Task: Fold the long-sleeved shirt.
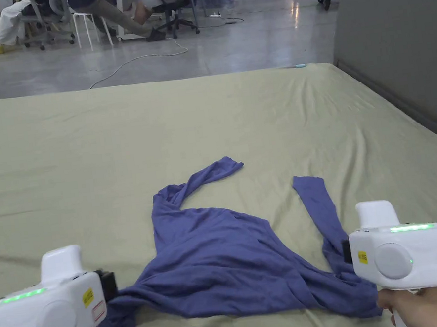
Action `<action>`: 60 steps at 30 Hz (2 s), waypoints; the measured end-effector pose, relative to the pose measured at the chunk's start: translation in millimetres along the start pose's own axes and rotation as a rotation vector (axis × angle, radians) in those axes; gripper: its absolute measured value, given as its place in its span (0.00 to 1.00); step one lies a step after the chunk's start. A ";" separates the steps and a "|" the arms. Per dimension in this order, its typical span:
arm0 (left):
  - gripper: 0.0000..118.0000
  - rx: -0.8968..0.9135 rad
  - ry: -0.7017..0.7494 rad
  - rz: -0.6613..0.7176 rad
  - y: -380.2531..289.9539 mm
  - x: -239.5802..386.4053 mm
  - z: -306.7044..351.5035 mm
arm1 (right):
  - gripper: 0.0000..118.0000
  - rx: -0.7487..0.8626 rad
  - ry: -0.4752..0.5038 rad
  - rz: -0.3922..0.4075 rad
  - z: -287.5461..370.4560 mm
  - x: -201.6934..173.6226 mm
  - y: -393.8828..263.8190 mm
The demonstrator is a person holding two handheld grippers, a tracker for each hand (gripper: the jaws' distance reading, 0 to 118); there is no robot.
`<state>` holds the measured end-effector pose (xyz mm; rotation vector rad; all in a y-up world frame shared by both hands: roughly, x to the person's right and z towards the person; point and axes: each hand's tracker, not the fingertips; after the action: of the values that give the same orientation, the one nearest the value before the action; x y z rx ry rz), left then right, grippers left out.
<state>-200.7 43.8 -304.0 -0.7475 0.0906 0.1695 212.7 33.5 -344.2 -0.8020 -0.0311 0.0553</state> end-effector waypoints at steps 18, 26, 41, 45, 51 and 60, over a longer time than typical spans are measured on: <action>0.89 -0.366 0.136 -0.053 1.2 13.7 -119.4 | 0.00 -0.067 0.051 -0.004 -16.1 10.5 -10.1; 0.22 -0.267 0.018 -0.079 -34.4 14.2 -99.0 | 0.00 -0.065 0.071 0.054 -40.4 -9.4 21.0; 0.13 -0.241 -0.017 -0.030 -24.6 4.0 -95.5 | 0.66 -0.403 0.195 0.461 -247.5 -119.0 150.4; 0.13 -0.254 -0.011 -0.047 -26.2 3.6 -104.2 | 0.59 -0.438 0.183 0.482 -257.7 -129.2 134.3; 0.13 -0.253 -0.006 -0.043 -24.9 3.1 -107.4 | 0.00 -0.325 0.110 0.655 -220.7 -151.9 120.7; 0.13 0.040 -0.078 -0.059 90.2 7.7 -83.8 | 0.00 0.025 0.221 0.327 -112.3 -78.1 222.6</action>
<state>-211.7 52.6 -426.5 -0.7024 -0.0021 0.1398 131.9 102.7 -582.8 -0.7782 0.3096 0.2749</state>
